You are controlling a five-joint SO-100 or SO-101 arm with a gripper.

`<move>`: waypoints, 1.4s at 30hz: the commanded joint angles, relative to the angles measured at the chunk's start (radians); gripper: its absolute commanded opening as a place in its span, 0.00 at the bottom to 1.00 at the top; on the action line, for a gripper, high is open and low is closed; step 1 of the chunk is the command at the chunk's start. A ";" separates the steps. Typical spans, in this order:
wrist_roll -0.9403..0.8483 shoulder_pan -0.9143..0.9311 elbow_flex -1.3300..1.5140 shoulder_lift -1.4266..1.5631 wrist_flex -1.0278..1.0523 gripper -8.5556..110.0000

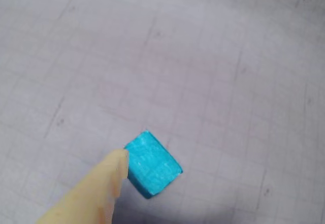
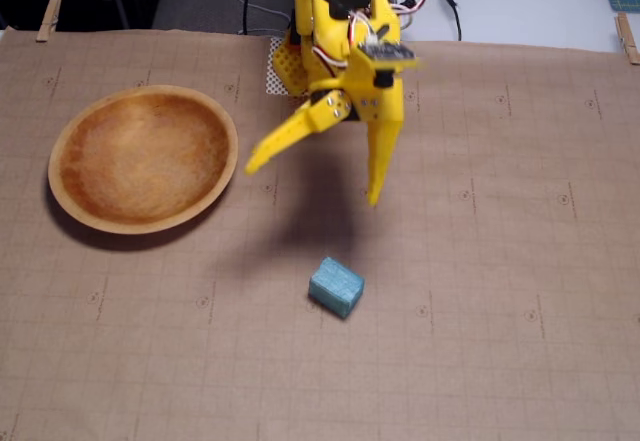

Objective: Grasp a blue block and put it in the bowl.

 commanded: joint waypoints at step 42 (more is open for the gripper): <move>0.164 -0.032 -0.003 -0.649 -0.469 0.56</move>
